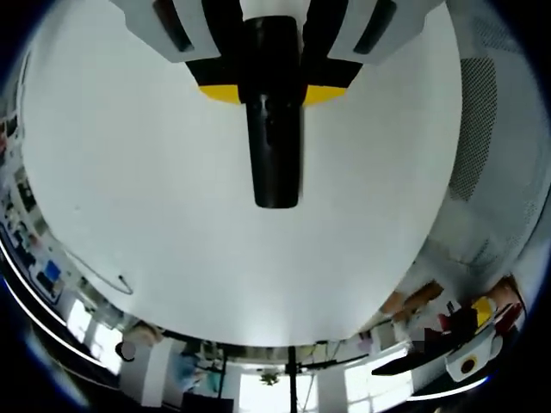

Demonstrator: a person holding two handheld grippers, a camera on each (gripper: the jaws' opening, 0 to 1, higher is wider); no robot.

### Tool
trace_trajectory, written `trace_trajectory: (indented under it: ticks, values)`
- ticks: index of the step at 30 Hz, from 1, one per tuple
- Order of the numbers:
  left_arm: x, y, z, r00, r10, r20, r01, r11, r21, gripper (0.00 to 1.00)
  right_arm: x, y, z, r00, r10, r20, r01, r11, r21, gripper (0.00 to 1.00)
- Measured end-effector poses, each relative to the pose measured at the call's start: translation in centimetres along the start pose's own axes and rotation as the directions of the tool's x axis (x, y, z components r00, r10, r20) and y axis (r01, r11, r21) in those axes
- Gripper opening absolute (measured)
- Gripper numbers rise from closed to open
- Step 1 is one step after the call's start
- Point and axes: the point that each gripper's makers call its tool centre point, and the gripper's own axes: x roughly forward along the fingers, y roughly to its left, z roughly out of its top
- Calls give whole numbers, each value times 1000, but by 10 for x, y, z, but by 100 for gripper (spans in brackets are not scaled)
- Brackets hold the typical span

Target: Press the specified remote control buttons in sequence, fully releasing each button before pressing the next.

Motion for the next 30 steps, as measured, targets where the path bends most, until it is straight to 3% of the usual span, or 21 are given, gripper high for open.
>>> trace_trajectory:
  ticks: [30]
  values:
    - [2,2,-4,1000,2,-13,-3,1000,-18,91,2,-43,4,1000,9,-9,-9,1000,-15,21]
